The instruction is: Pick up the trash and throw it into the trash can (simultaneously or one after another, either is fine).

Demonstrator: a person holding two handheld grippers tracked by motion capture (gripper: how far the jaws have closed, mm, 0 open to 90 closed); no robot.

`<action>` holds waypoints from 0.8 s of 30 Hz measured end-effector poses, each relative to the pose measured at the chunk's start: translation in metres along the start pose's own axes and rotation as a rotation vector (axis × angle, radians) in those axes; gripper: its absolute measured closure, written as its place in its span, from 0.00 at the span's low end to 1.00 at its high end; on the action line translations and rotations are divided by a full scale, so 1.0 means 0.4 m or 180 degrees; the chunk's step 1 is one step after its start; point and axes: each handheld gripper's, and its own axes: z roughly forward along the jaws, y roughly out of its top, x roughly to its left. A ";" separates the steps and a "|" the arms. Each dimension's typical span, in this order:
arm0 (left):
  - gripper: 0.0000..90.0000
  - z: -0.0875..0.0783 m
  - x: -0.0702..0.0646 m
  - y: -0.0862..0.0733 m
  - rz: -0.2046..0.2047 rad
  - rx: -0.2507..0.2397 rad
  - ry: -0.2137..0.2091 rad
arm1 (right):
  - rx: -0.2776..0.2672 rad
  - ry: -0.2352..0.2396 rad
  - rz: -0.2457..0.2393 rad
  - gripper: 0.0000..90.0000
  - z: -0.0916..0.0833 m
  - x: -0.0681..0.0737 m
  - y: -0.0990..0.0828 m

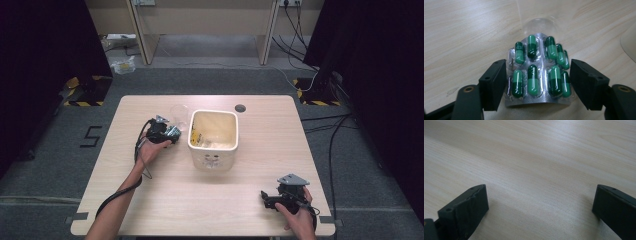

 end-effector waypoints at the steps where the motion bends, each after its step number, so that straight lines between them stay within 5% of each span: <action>1: 0.39 -0.001 0.000 0.000 -0.0001 0.0000 -0.0001 | 0.0000 0.0000 0.0000 0.00 0.000 0.000 0.000; 13: 0.53 -0.035 0.005 -0.018 -0.0004 -0.0071 -0.0108 | 0.0000 0.0003 0.0006 0.00 0.000 0.000 0.000; 24: 0.54 -0.127 0.004 0.006 0.0068 -0.0116 -0.0299 | 0.0005 0.0000 -0.0001 0.00 0.000 0.000 0.000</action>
